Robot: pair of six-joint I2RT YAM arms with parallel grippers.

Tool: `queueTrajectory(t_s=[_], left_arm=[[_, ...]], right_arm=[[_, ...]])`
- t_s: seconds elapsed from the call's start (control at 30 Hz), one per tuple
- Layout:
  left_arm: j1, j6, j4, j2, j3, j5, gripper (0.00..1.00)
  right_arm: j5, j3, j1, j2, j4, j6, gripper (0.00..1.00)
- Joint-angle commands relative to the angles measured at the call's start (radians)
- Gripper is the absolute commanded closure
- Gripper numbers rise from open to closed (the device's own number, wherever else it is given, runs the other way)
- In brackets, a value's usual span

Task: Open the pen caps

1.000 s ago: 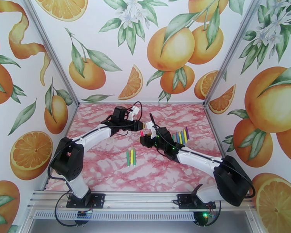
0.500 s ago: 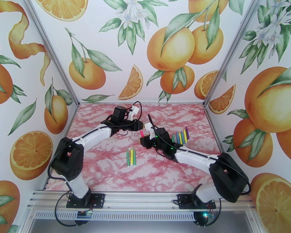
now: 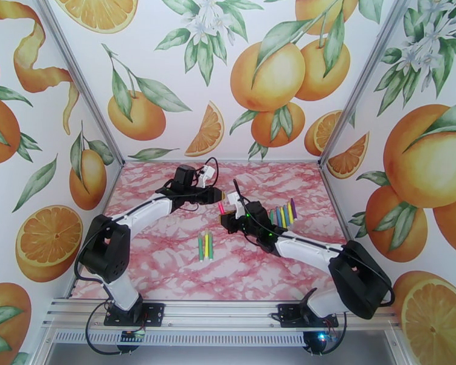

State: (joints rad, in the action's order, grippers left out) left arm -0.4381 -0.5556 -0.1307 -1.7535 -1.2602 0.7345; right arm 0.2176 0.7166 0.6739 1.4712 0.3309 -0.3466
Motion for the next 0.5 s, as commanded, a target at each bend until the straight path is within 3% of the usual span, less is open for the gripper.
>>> queueTrajectory(t_s=[0.0, 0.47], left_arm=[[0.09, -0.017, 0.099, 0.004, -0.031, -0.096, 1.0], [0.153, -0.118, 0.209, -0.081, -0.085, -0.042, 1.0]], right_arm=[[0.004, -0.051, 0.007, -0.037, -0.065, 0.028, 1.0], [-0.016, -0.112, 0.016, -0.09, -0.041, 0.035, 1.0]])
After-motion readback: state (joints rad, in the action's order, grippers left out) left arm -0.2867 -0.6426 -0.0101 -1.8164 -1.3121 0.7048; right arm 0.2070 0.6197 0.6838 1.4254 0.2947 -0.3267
